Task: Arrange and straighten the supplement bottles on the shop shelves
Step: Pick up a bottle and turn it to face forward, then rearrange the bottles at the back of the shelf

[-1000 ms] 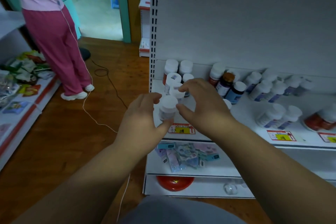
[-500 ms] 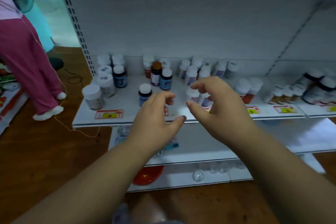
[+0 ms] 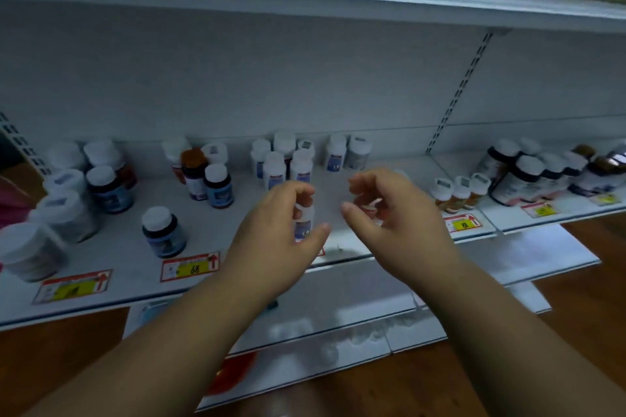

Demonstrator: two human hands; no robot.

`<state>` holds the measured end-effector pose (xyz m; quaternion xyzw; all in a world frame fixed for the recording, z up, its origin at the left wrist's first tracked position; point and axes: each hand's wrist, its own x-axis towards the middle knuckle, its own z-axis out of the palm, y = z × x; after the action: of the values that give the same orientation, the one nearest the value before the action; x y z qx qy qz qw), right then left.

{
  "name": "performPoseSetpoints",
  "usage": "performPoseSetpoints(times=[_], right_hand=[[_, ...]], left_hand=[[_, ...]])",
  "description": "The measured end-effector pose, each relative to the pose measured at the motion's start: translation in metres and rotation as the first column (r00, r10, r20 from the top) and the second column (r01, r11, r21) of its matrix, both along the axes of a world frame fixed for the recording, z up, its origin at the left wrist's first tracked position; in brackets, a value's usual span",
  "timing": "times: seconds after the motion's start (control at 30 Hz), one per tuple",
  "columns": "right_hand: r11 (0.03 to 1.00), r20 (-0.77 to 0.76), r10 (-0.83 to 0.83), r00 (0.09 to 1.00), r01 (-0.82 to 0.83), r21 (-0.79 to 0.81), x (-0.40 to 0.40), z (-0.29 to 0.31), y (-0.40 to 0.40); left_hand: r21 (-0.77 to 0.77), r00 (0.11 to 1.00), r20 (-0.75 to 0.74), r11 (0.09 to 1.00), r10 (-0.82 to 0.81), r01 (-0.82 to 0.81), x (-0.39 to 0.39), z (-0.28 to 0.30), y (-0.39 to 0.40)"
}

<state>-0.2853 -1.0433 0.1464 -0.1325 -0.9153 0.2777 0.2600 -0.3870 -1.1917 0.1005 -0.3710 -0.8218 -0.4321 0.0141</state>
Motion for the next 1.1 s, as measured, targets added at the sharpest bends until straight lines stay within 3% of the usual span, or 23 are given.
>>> performPoseSetpoints(times=[0.17,0.33,0.47,0.63,0.73,0.97,1.1], right_hand=[[1.000,0.022,-0.027,0.999,0.027,0.002,-0.026,0.010,0.056],[0.978,0.061,-0.024,0.998,0.010,0.208,-0.074,-0.001,0.133],[0.976,0.235,0.033,0.971,-0.083,0.202,-0.117,-0.021,0.198],[0.967,0.509,0.077,0.857,-0.189,0.173,-0.173,-0.049,0.245],[0.957,0.579,0.095,0.809,-0.234,0.170,-0.200,-0.070,0.258],[0.944,0.500,0.125,0.857,-0.259,0.207,-0.223,-0.086,0.266],[0.985,0.282,0.151,0.947,-0.121,-0.121,-0.190,-0.067,0.275]], left_hand=[[-0.034,0.999,-0.037,0.999,0.008,-0.009,-0.025,0.005,0.052],[-0.071,0.998,-0.047,0.997,0.032,-0.035,-0.052,0.000,0.113],[-0.099,0.995,-0.040,0.991,0.091,-0.095,-0.070,-0.010,0.159],[-0.114,0.981,-0.062,0.975,0.186,-0.192,-0.085,-0.018,0.199],[-0.131,0.970,-0.033,0.961,0.242,-0.244,-0.090,-0.023,0.209],[-0.201,0.954,-0.032,0.933,0.298,-0.298,-0.086,-0.017,0.221],[-0.149,0.950,-0.086,0.939,0.299,-0.309,-0.074,-0.007,0.221]])
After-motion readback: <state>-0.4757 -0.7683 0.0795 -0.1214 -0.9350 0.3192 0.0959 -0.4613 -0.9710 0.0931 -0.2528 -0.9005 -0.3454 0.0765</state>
